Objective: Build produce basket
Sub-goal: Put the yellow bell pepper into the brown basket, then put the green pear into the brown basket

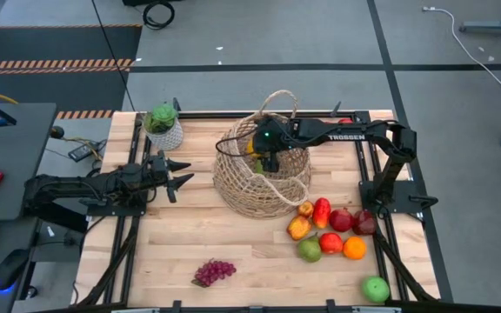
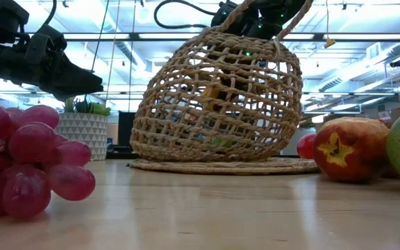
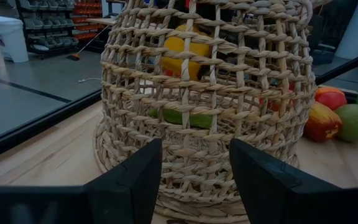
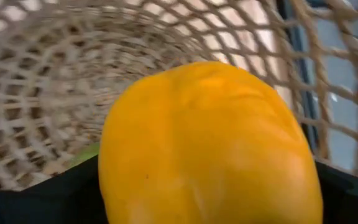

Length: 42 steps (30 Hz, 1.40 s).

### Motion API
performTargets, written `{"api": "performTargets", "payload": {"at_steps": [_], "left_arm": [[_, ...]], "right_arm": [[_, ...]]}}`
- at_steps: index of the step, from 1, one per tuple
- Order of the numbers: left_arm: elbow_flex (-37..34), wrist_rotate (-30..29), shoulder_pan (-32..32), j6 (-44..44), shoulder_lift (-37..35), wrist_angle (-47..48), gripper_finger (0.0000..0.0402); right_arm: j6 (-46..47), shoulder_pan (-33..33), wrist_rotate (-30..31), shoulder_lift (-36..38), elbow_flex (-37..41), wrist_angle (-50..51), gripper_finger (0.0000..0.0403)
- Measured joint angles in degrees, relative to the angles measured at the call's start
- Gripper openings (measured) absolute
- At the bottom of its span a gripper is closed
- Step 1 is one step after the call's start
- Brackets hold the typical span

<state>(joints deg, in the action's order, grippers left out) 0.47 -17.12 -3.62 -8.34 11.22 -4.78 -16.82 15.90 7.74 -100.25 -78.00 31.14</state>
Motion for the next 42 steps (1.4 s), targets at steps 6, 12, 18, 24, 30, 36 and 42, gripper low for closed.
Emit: {"api": "performTargets", "payload": {"at_steps": [6, 12, 18, 24, 30, 36, 42], "left_arm": [[0.00, 0.00, -0.02, 0.02, 0.02, 0.00, 0.0193], [0.02, 0.00, 0.01, 0.02, 0.01, 0.00, 0.0197], [0.00, 0.00, 0.00, 0.00, 0.01, 0.00, 0.0193], [0.00, 0.02, -0.02, 0.02, 0.00, -0.02, 0.0197], [0.00, 0.01, -0.02, 0.01, 0.01, -0.02, 0.0193], [0.02, 0.02, -0.02, 0.02, 0.00, 0.00, 0.0196], [0.00, 0.00, -0.02, 0.02, 0.00, -0.02, 0.0194]], "right_arm": [[0.41, 0.00, 0.12, 0.00, 0.00, 2.43, 0.0395], [0.36, 0.00, 0.22, 0.00, 0.00, 3.40, 0.0399], [0.20, -0.11, 1.57, 0.02, -0.48, 4.31, 0.0399], [0.16, -0.78, 2.37, 0.09, -4.62, 8.83, 0.0399], [0.26, -1.07, 2.91, 0.17, -10.57, 13.67, 0.0399], [0.20, -2.25, 2.76, 0.17, -16.32, 18.96, 0.0398], [0.40, -3.75, 3.27, 0.17, -22.69, 26.81, 0.0399]]}}
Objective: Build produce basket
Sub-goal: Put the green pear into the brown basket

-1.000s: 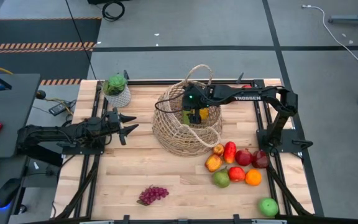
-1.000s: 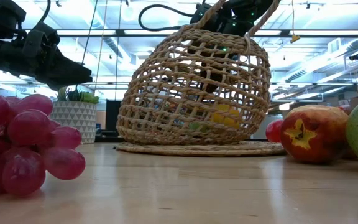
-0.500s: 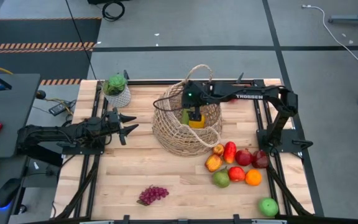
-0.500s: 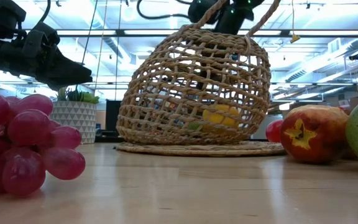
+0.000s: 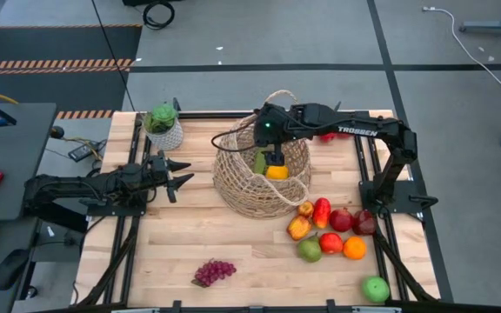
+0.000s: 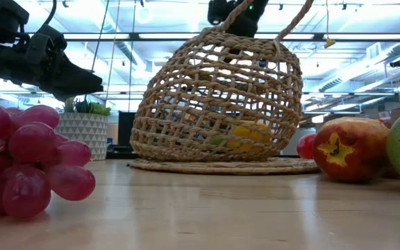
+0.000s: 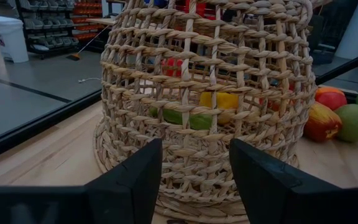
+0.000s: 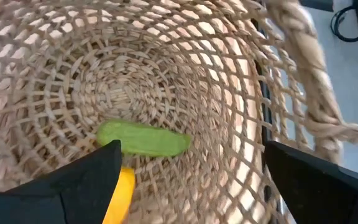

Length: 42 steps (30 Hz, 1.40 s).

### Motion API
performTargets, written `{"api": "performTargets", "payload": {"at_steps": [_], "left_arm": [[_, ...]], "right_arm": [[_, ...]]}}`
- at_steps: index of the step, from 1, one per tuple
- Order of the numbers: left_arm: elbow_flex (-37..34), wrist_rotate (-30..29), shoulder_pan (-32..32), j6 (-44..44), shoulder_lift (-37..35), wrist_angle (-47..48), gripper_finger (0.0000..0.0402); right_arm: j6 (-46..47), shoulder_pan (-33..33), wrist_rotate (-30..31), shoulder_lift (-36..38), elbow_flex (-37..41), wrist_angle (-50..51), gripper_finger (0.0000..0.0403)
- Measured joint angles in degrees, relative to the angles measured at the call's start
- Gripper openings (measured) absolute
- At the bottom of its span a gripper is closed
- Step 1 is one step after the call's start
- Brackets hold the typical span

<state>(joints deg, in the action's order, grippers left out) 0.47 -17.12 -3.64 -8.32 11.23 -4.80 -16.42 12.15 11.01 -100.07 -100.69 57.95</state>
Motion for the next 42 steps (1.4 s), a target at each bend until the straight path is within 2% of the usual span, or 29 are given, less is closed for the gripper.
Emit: {"api": "performTargets", "payload": {"at_steps": [5, 10, 17, 24, 30, 35, 42], "left_arm": [[0.00, 0.01, 0.00, 0.00, 0.00, 0.02, 0.0196], [0.01, 0.00, 0.01, -0.02, 0.00, 0.00, 0.0193], [0.00, 0.01, 0.02, -0.02, 0.00, 0.02, 0.0198], [0.00, 0.00, 0.02, 0.00, 0.00, 0.00, 0.0193], [0.01, 0.00, 0.00, 0.00, 0.00, 0.00, 0.0196], [0.00, 0.02, 0.02, 0.00, 0.02, 0.09, 0.0193], [0.00, -0.01, -0.04, -0.02, 0.64, -0.06, 0.0196]], "right_arm": [[3.25, -0.94, 1.50, 0.02, -7.23, 8.13, 0.0396], [10.80, -1.74, 1.66, 0.09, -14.52, 19.49, 0.0396], [20.62, -6.38, 1.01, 3.86, -16.02, 26.21, 0.0394], [28.37, -20.02, 4.74, 7.83, -16.06, 22.18, 0.0392], [29.23, -32.74, 10.10, 7.07, -13.55, 10.03, 0.0391], [31.36, -39.08, 11.81, 5.65, -6.56, 0.28, 0.0391], [44.95, -45.81, 11.93, 3.71, -1.46, -2.03, 0.0391]]}}
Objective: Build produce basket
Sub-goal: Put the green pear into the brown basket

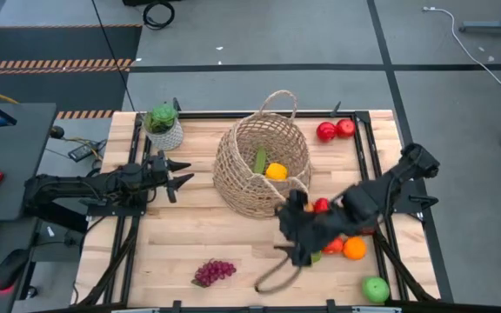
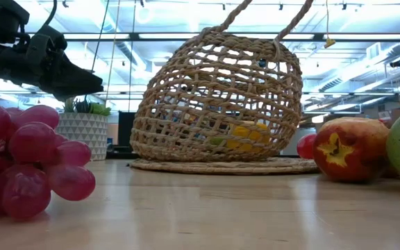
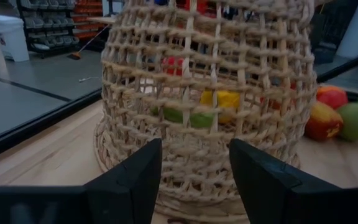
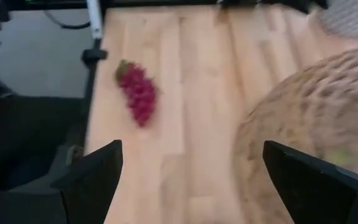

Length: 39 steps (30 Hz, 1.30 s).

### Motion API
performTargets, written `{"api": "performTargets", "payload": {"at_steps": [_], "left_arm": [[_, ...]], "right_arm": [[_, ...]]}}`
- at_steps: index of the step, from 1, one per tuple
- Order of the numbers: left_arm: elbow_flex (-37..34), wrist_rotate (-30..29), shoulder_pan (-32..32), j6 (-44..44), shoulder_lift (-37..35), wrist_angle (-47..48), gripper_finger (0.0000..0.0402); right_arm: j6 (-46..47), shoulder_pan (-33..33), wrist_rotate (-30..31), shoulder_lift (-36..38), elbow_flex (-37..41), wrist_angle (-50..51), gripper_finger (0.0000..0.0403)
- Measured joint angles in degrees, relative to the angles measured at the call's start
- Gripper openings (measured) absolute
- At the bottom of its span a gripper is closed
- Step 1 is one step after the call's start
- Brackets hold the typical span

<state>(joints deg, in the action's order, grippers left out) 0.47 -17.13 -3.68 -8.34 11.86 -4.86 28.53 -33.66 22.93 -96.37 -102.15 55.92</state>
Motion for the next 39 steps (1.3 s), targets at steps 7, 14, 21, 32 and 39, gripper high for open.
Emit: {"api": "performTargets", "payload": {"at_steps": [7, 14, 21, 32, 39], "left_arm": [[0.00, 0.15, 0.00, 0.00, 1.22, -0.25, 0.0195], [0.00, 0.25, 0.00, 0.00, 1.24, 0.00, 0.0193], [0.00, 0.27, 0.00, 0.00, 1.26, 0.02, 0.0197], [0.00, 0.27, 0.00, 0.00, 1.26, 0.06, 0.0197], [0.01, 0.27, 0.00, 0.01, 1.26, 0.07, 0.0194]], "right_arm": [[10.12, -5.87, 3.05, -2.11, 1.46, -0.67, 0.0391], [22.73, -8.69, -0.72, -7.82, 1.46, 7.93, 0.0379], [29.89, -9.00, -3.10, -14.62, 1.48, 17.45, 0.0359], [43.93, -9.96, -6.06, -15.52, 5.65, 25.22, 0.0381], [51.07, -13.43, -0.89, -13.29, 14.30, 18.31, 0.0399]]}}
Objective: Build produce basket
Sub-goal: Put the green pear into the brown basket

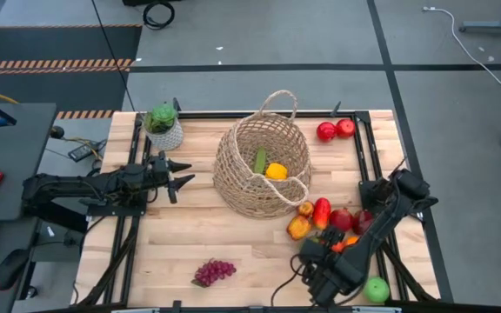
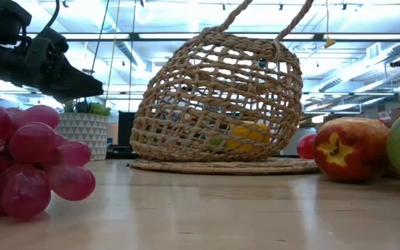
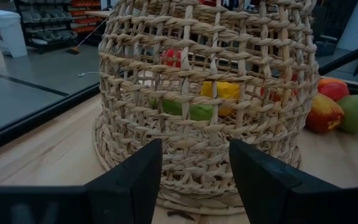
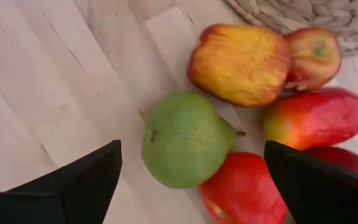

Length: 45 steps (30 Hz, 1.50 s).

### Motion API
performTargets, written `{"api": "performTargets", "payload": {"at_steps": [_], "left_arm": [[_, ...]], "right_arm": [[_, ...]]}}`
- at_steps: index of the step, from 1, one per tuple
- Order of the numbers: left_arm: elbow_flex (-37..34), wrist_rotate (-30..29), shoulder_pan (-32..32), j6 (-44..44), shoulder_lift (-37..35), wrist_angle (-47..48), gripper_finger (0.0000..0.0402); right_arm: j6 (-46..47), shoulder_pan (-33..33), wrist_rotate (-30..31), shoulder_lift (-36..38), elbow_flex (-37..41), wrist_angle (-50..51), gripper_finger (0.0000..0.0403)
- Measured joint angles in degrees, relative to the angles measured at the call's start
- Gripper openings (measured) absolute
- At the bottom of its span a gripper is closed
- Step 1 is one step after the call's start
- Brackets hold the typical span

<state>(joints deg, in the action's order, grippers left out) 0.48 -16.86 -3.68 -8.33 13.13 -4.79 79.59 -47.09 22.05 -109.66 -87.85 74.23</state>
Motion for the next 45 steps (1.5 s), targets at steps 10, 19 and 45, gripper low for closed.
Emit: {"api": "performTargets", "payload": {"at_steps": [10, 19, 45], "left_arm": [[-0.01, 0.00, 0.00, -0.01, 0.00, -0.03, 0.0194], [-0.01, 0.02, 0.00, 0.00, 0.00, -0.03, 0.0193], [-0.01, 0.00, 0.02, 0.00, 0.00, -0.04, 0.0196]], "right_arm": [[4.63, -0.81, 4.38, 6.79, 15.59, -14.93, 0.0400], [4.88, -0.70, 4.20, 8.58, 27.47, -32.82, 0.0400], [-4.57, 1.93, 3.62, 8.34, 26.67, -39.56, 0.0321]]}}
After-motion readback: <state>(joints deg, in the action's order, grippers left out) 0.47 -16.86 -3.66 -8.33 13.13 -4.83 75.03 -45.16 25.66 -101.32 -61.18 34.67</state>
